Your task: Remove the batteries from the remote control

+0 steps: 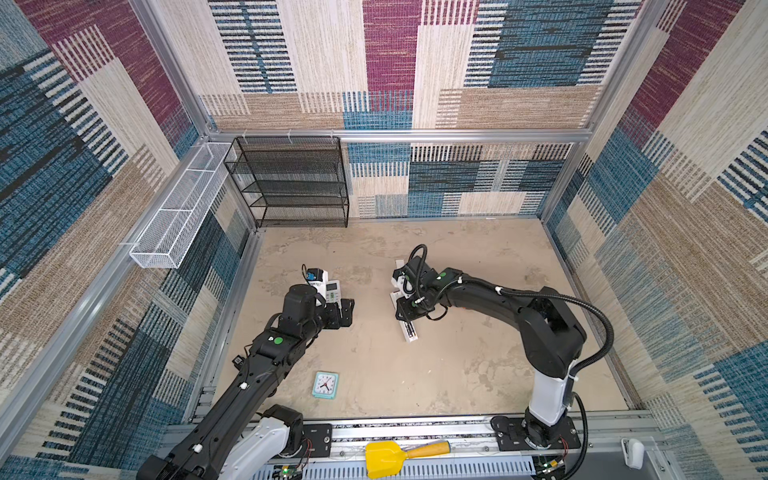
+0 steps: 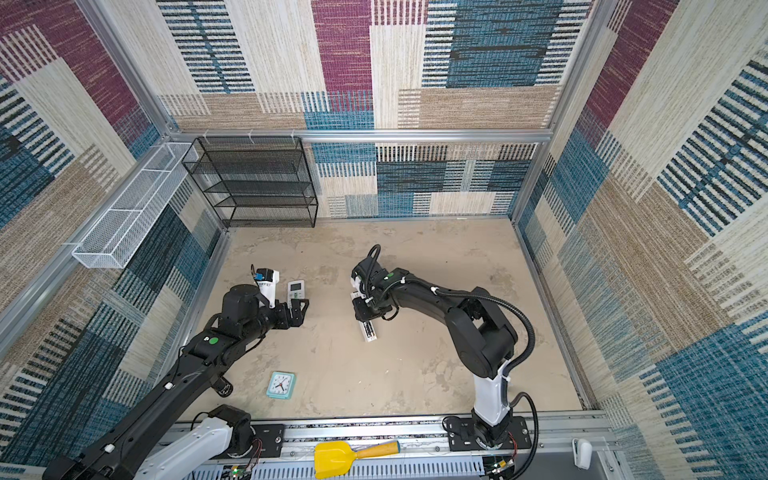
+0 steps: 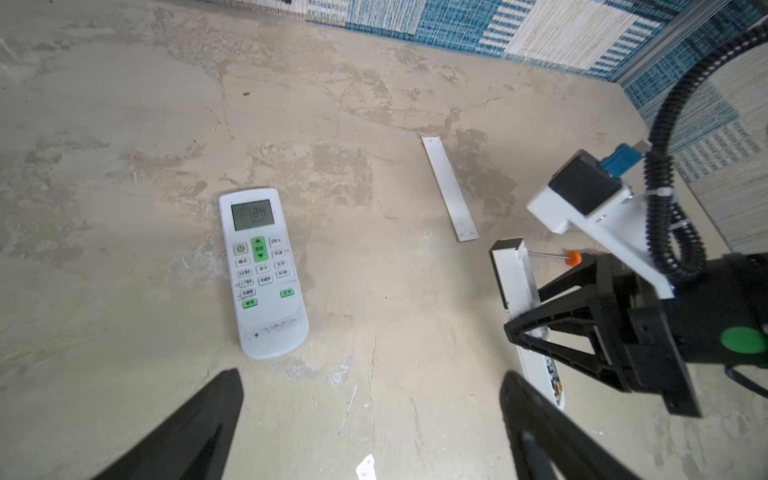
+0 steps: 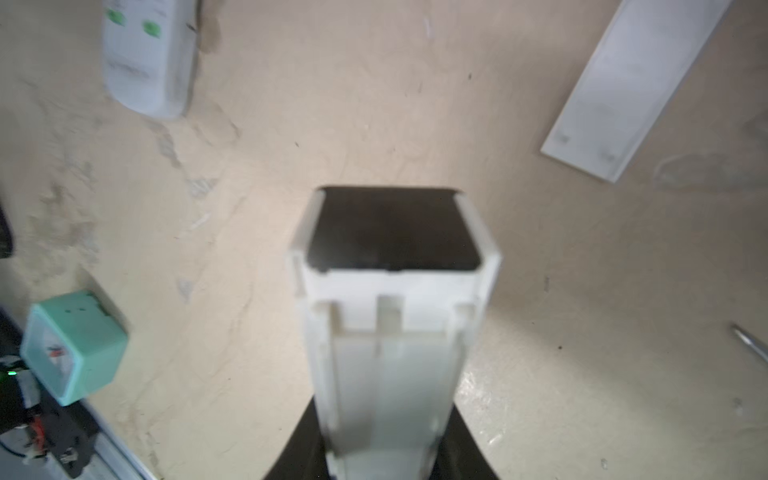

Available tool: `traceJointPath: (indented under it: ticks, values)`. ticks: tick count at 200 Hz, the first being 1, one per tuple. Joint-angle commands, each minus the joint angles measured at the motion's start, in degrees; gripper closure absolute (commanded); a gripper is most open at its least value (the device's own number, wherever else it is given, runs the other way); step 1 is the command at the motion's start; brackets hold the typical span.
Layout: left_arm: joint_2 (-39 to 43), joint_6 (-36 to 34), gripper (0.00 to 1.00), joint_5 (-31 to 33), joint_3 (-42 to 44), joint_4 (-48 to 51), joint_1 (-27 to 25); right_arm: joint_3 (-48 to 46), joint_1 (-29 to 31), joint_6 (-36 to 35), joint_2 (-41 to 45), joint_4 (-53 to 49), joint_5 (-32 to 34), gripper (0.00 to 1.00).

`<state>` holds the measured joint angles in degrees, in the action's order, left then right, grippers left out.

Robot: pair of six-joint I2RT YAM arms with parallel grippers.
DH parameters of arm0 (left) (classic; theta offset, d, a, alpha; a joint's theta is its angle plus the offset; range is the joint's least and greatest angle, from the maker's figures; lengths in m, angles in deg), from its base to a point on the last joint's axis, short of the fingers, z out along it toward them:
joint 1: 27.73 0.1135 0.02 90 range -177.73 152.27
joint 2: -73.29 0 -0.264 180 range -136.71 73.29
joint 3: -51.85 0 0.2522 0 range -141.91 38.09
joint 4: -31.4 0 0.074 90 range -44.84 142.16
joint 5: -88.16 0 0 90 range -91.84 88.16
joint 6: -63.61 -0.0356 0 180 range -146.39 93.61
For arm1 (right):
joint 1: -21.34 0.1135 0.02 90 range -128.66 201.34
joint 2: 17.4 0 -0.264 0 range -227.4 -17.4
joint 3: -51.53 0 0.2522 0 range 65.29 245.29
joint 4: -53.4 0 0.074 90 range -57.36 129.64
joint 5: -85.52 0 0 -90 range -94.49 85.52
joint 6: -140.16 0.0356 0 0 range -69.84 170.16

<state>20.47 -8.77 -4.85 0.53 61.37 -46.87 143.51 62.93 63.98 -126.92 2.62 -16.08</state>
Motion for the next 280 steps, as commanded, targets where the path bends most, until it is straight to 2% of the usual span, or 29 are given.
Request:
traceJointPath:
  ticks: [1,29,61,82,114,142,168,195,219,251,280]
  values:
    - [-2.10,-0.57,0.08,-4.38,-0.23,-0.72,0.14,2.26,0.56,-3.02,-2.34,-1.77,3.78,0.87]
    - [-7.74,0.14,0.14,-8.16,-2.96,2.56,0.12,8.27,0.78,-5.65,-6.94,-4.35,5.54,0.84]
    - [-12.28,4.83,0.15,-7.72,-3.41,2.73,0.07,12.33,0.86,-6.94,-10.98,-4.47,4.98,0.76]
    - [-14.12,6.30,0.16,-10.47,-2.54,1.66,0.12,15.98,0.87,-7.32,-13.32,-4.87,5.37,0.72]
    - [-13.50,7.80,0.24,-16.86,0.71,-3.52,-0.01,20.43,0.87,-7.50,-15.85,-5.15,4.48,0.58]
    - [-12.50,7.97,0.29,-19.17,2.07,-5.39,0.04,22.53,0.87,-7.65,-16.19,-5.44,3.90,0.44]
    - [-11.85,6.34,0.31,-20.06,2.09,-5.36,-0.12,22.05,0.63,-7.84,-13.76,-5.26,5.54,0.38]
    - [-11.93,2.87,0.36,-18.38,0.49,-5.39,-3.04,15.84,-3.19,-6.55,-7.95,-3.52,7.24,0.37]
    - [-14.45,-3.49,0.36,-14.30,-2.86,-5.40,-9.25,3.76,-11.32,-2.25,0.66,1.03,4.58,0.37]
    - [-23.43,-12.60,0.34,-13.61,-11.17,-5.40,-14.66,-11.88,-21.95,3.33,12.14,8.06,-0.17,0.37]
    - [-33.92,-21.81,0.33,-16.06,-19.57,-5.62,-18.67,-19.50,-26.85,5.52,16.98,10.64,-1.30,0.37]
